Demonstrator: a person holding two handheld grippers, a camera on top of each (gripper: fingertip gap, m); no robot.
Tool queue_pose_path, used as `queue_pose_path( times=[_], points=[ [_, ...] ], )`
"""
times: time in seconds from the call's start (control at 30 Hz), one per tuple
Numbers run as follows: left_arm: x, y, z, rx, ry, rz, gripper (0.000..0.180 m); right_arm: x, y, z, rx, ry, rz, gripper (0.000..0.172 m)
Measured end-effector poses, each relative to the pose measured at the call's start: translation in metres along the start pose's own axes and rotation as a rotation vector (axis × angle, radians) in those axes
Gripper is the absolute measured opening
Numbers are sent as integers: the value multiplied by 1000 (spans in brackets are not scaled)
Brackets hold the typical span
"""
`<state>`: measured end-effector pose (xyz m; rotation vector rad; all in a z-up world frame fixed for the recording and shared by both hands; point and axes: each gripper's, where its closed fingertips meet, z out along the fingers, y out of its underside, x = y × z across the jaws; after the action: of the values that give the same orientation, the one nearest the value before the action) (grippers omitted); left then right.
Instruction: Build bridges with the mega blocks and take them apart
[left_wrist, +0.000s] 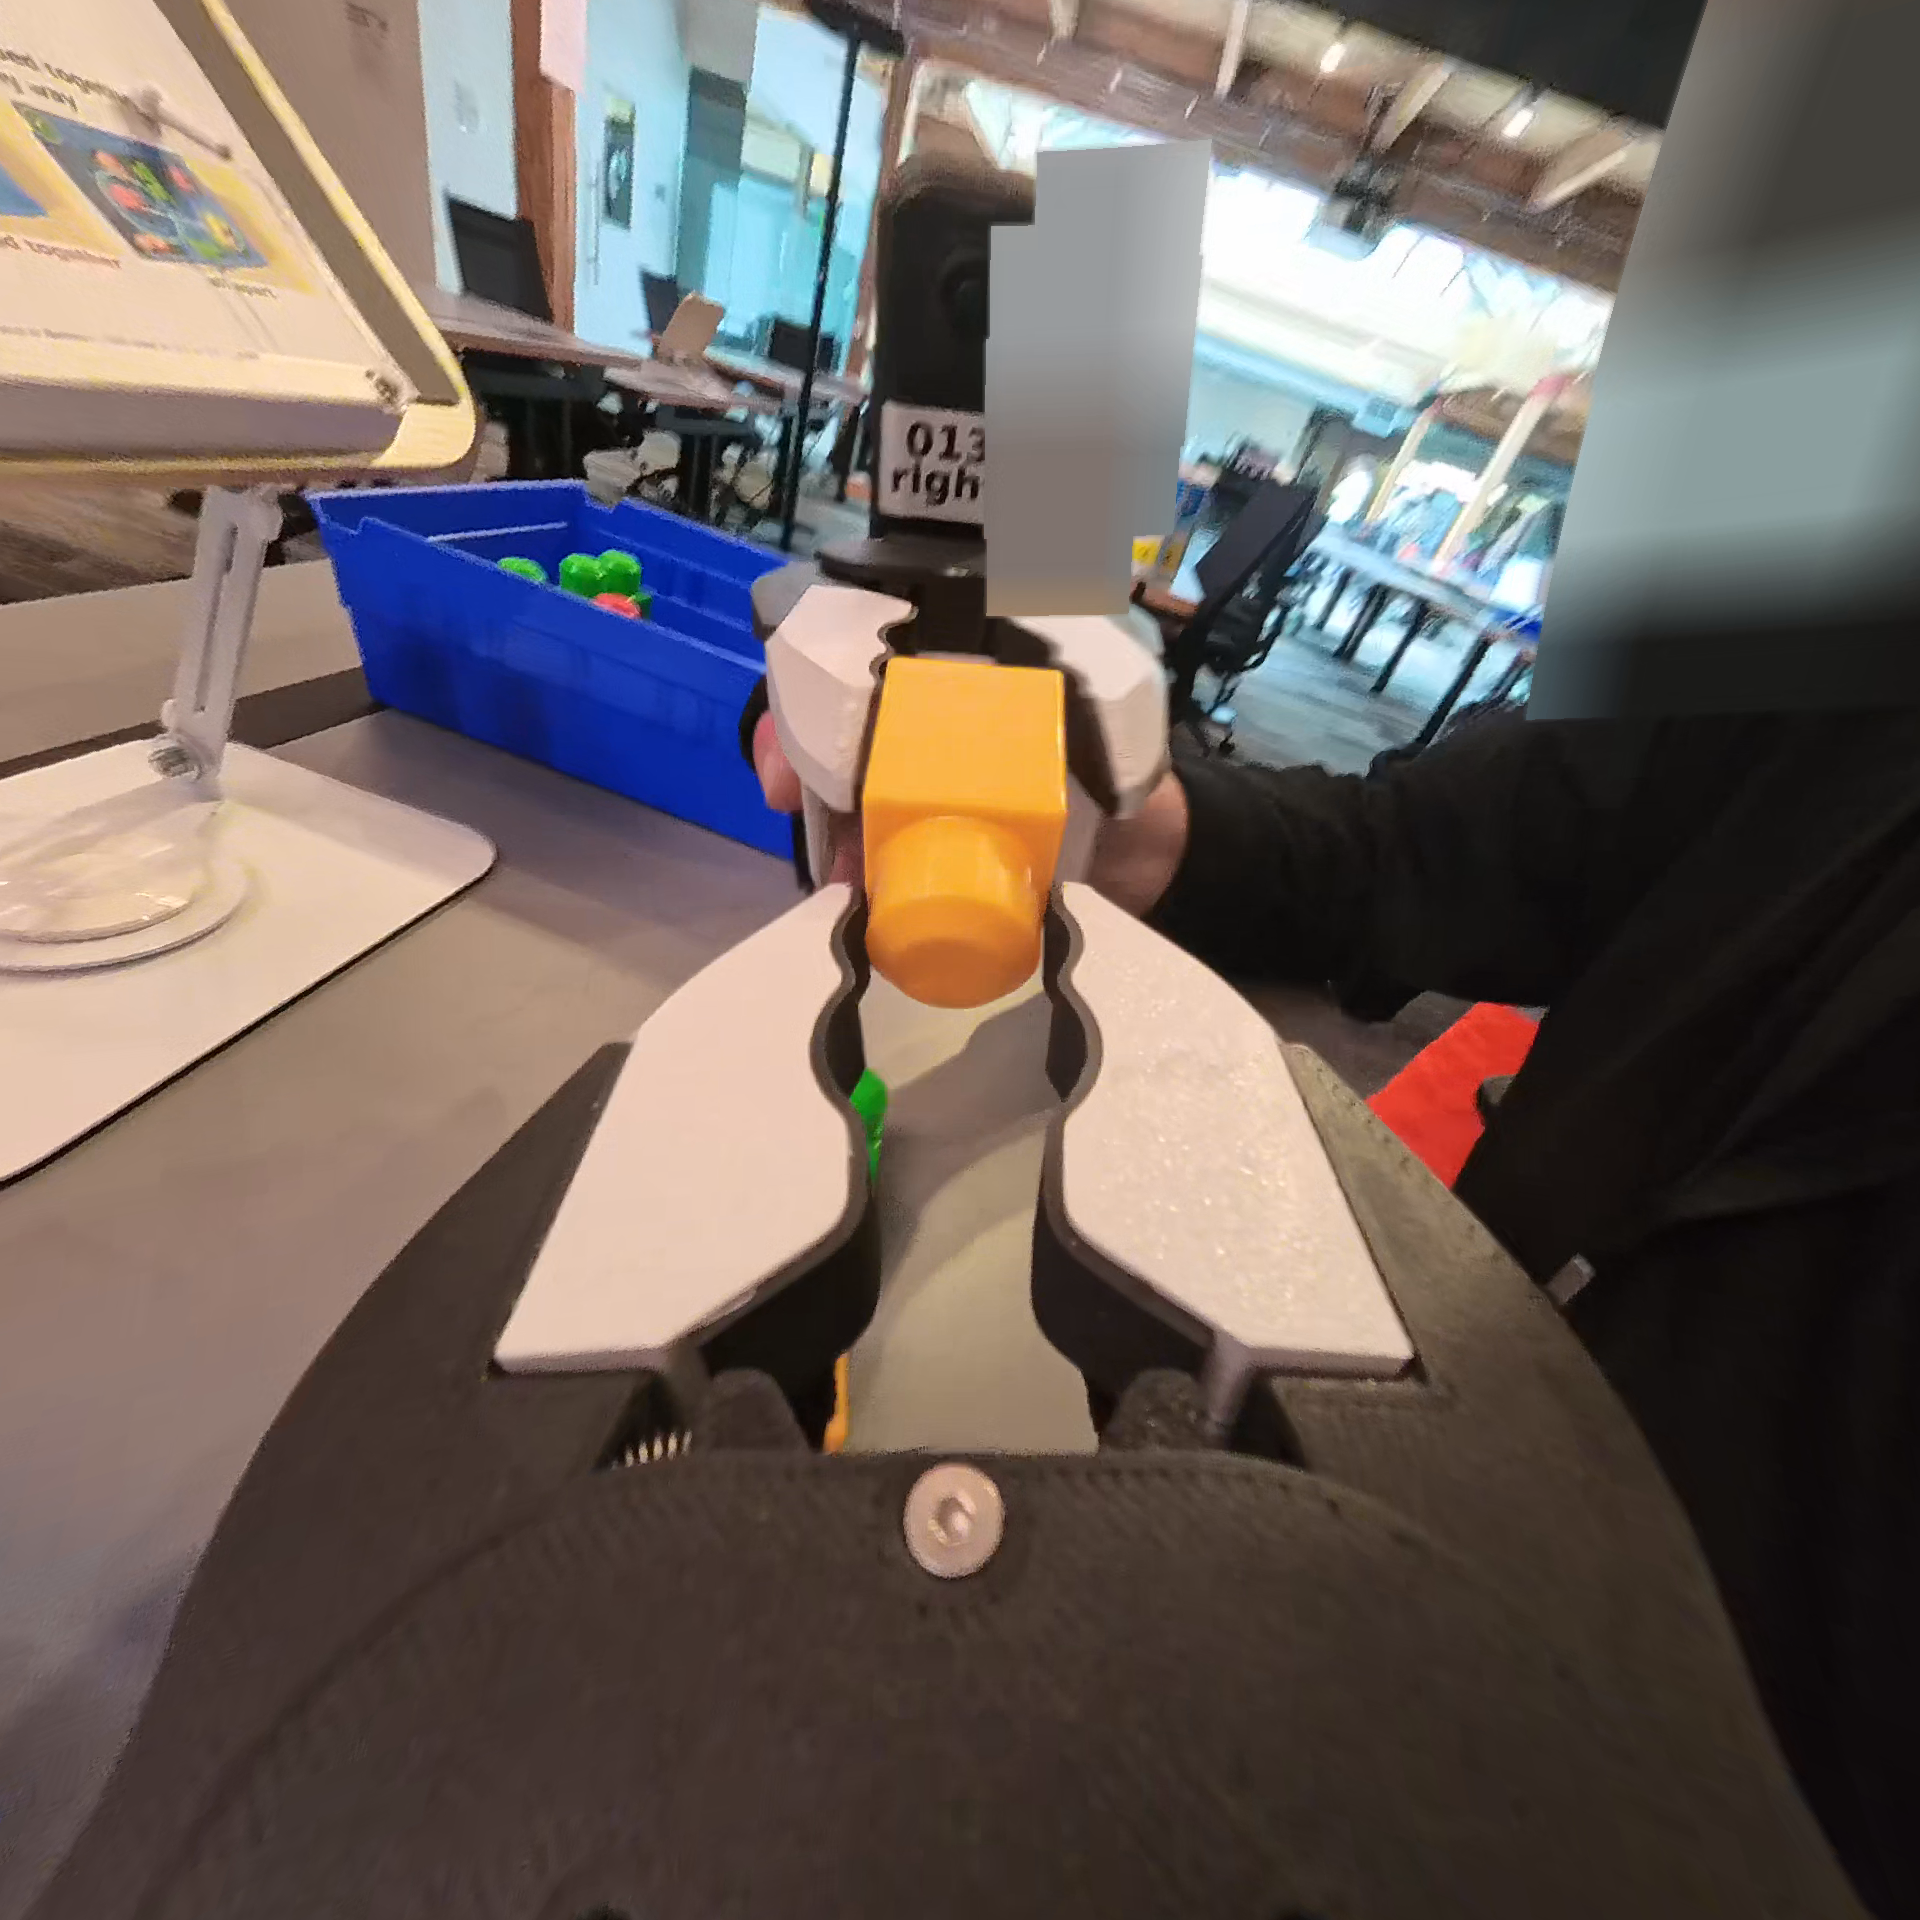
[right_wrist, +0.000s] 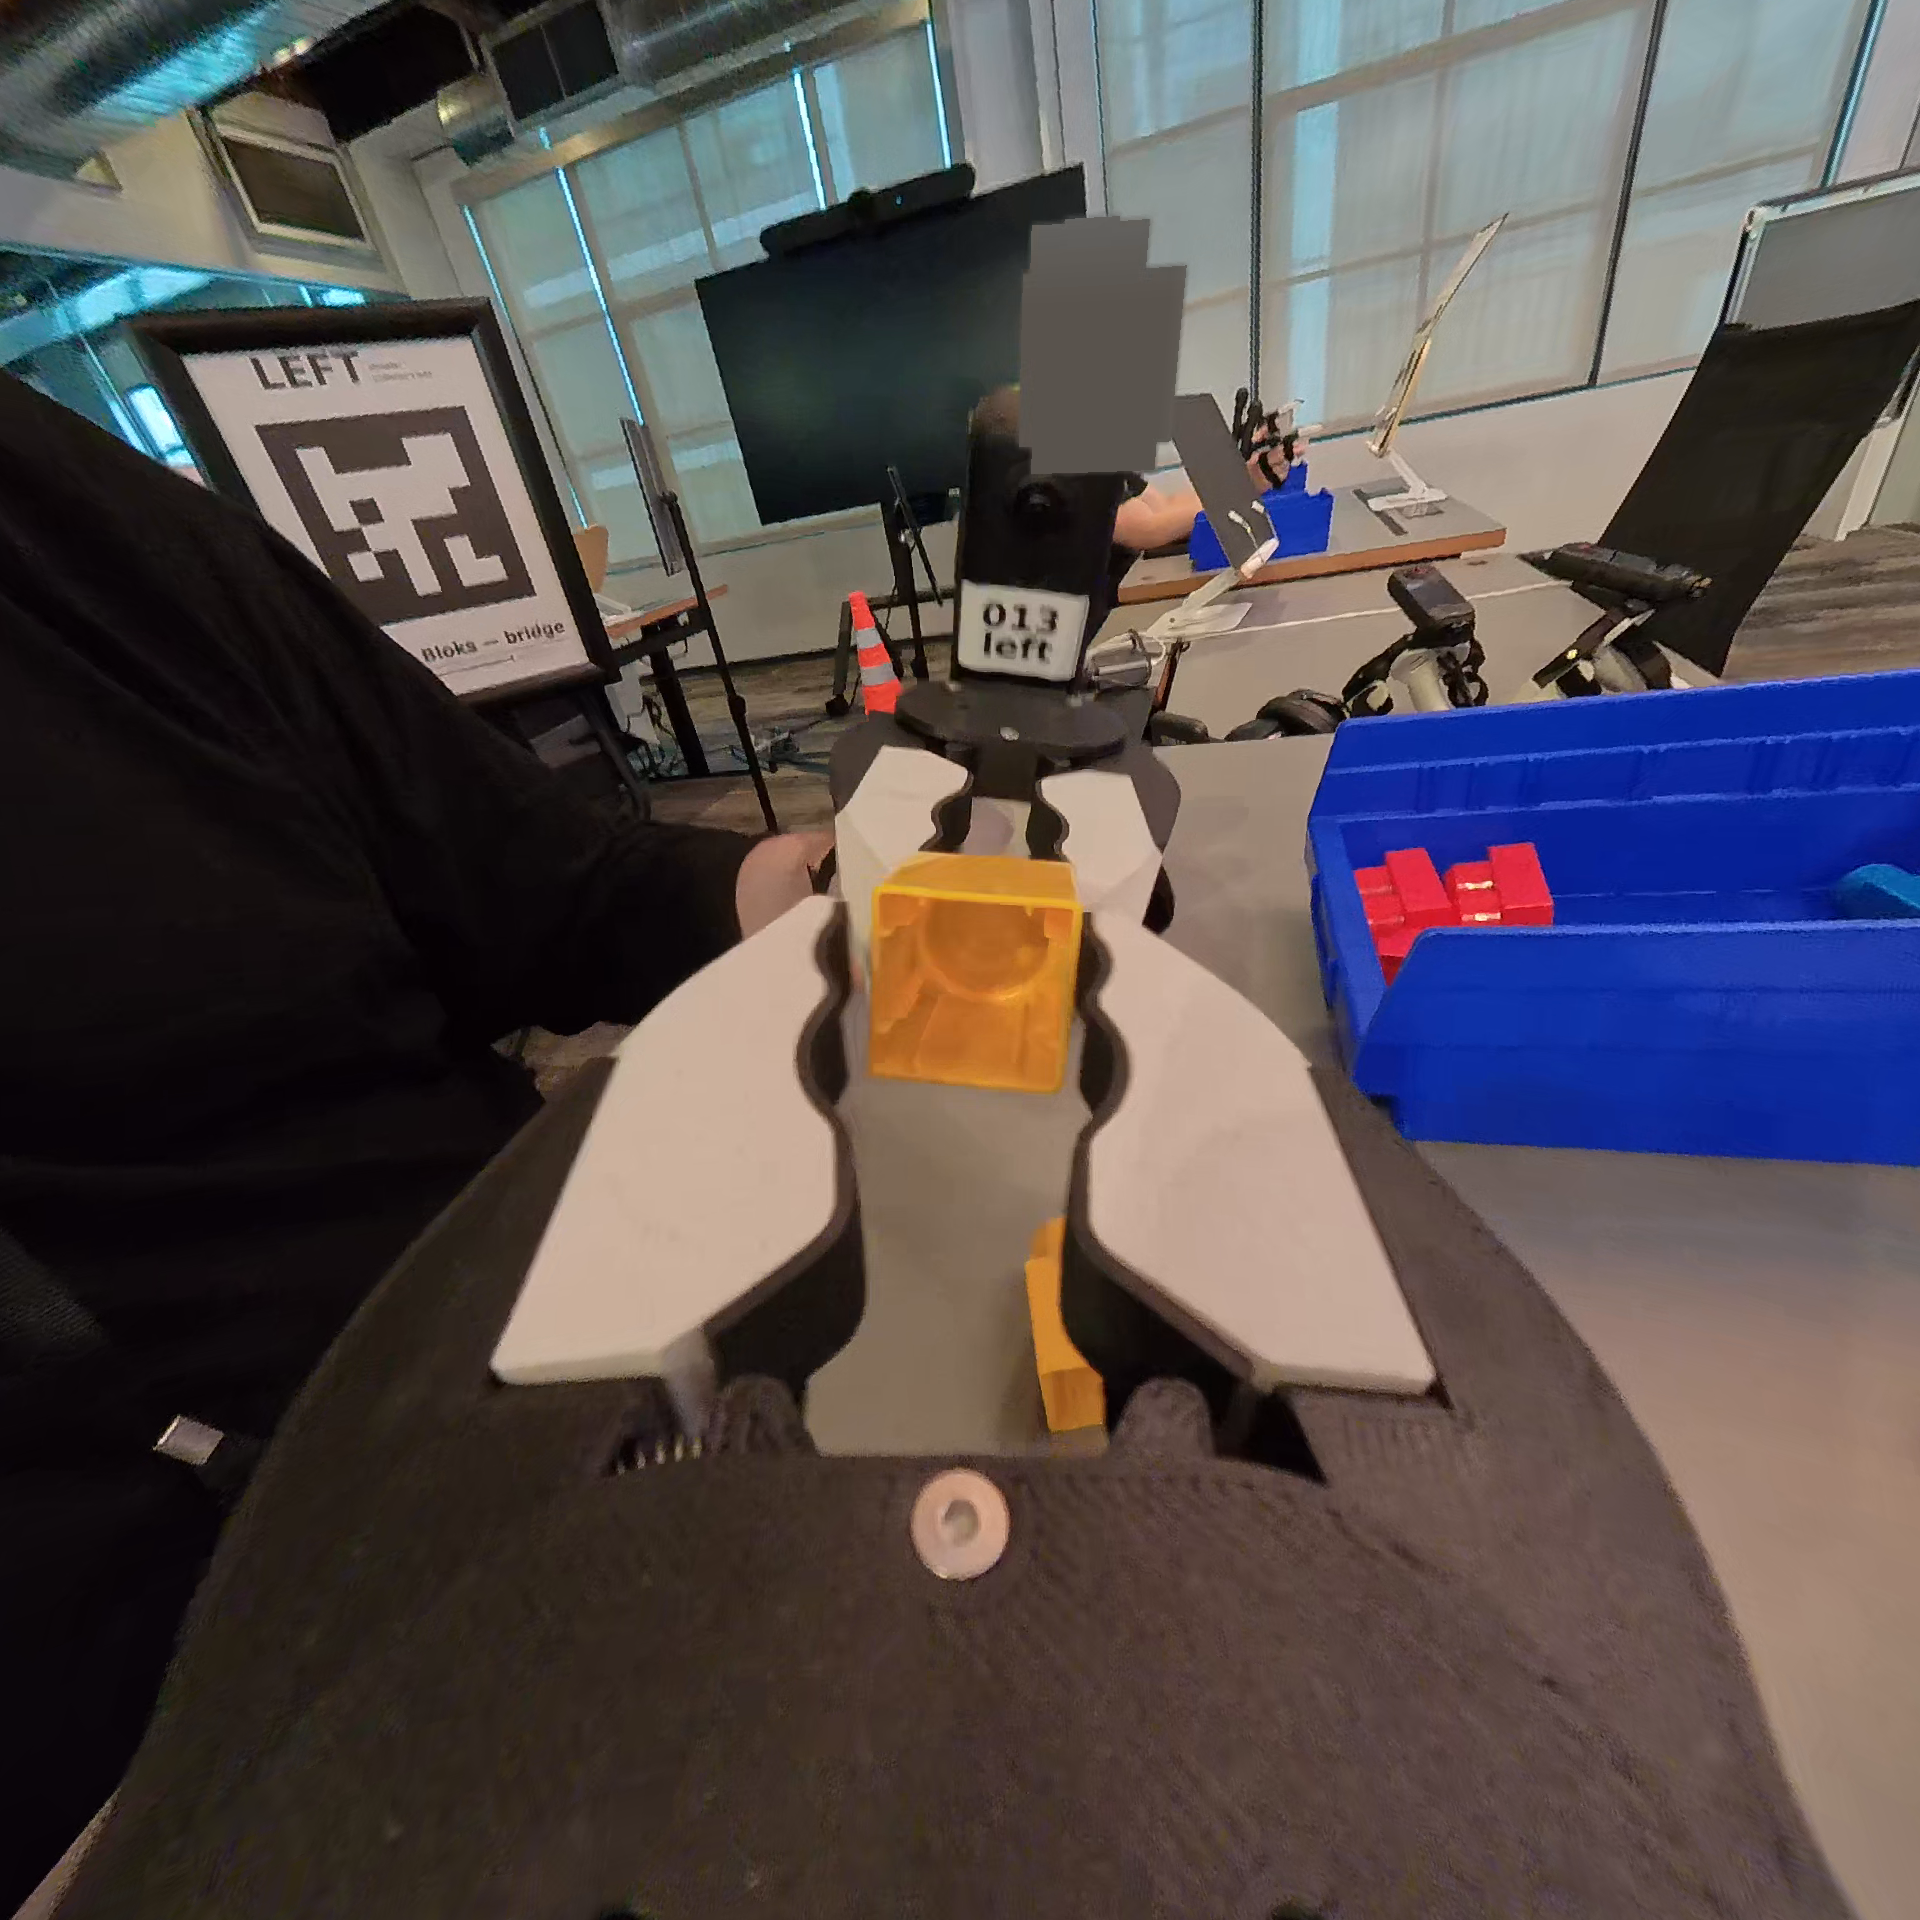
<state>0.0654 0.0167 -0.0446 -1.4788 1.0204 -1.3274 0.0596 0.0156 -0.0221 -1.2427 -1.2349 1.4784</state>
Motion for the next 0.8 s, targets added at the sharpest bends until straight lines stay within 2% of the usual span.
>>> queue_pose_path(
  times=[0.03, 0.07, 0.13, 0.2, 0.47, 0.63, 0.8],
  points=[
    [-4, 4, -2, -49, -37, 23, 31, 2, 3, 0, -24, 13, 1, 55],
    [-8, 10, -5, -122, -74, 52, 31, 5, 4, 0, -45, 30, -5, 60],
    [-11, 26, -14, -304, -125, 98, 31, 8, 4, -4, -69, 56, -37, 57],
    [-24, 41, -29, -517, -256, 211, 31, 11, 2, -9, -87, 75, -59, 55],
    [-42, 78, -87, -1214, -431, 458, 32, 24, 6, -22, -122, 120, -64, 43],
    [-53, 92, -99, -1422, -409, 495, 32, 29, 14, -23, -162, 138, -72, 41],
    [-65, 104, -104, -1593, -350, 463, 31, 29, 17, -23, -171, 134, -70, 39]
  ],
)
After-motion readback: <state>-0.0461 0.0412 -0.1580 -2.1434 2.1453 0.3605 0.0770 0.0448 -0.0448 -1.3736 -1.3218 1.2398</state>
